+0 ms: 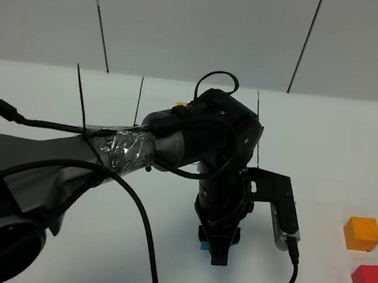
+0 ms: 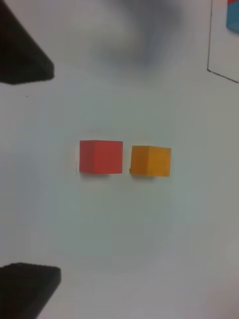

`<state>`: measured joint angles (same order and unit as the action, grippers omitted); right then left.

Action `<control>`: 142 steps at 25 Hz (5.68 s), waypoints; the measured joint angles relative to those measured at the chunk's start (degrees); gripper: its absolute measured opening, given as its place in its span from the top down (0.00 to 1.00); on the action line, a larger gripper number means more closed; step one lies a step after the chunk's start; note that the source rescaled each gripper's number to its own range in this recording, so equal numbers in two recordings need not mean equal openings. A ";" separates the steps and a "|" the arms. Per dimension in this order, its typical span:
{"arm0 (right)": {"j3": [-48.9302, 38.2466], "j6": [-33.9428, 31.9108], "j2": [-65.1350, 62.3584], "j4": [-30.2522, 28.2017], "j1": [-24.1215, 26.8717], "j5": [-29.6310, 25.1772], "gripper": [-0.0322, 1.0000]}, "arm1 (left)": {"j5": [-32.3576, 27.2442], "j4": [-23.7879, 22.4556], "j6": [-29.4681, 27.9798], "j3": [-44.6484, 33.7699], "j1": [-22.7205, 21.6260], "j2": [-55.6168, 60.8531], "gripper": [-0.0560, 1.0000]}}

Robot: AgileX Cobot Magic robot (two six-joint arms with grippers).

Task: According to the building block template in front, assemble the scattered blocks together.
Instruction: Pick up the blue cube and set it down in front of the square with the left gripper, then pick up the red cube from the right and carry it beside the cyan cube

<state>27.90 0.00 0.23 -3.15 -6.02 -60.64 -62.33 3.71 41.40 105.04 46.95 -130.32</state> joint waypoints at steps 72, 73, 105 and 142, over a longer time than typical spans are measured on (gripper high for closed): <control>0.00 0.00 0.00 0.00 0.00 0.00 0.44 | -5.32 -13.97 -23.51 10.35 -0.24 19.34 0.06; 0.00 0.00 0.00 0.00 0.00 0.00 0.44 | -5.32 -14.54 -26.54 10.39 -0.96 21.82 0.09; 0.00 0.00 0.00 0.00 0.00 0.00 0.44 | -0.84 -2.06 -46.50 -56.16 -17.88 124.90 0.35; 0.00 0.00 0.00 0.00 0.00 0.00 0.44 | 0.82 -8.18 -52.22 -75.79 -38.33 126.42 0.49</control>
<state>27.90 0.00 0.23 -3.15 -6.02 -60.64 -61.51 -4.47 -10.82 29.26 8.62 -3.90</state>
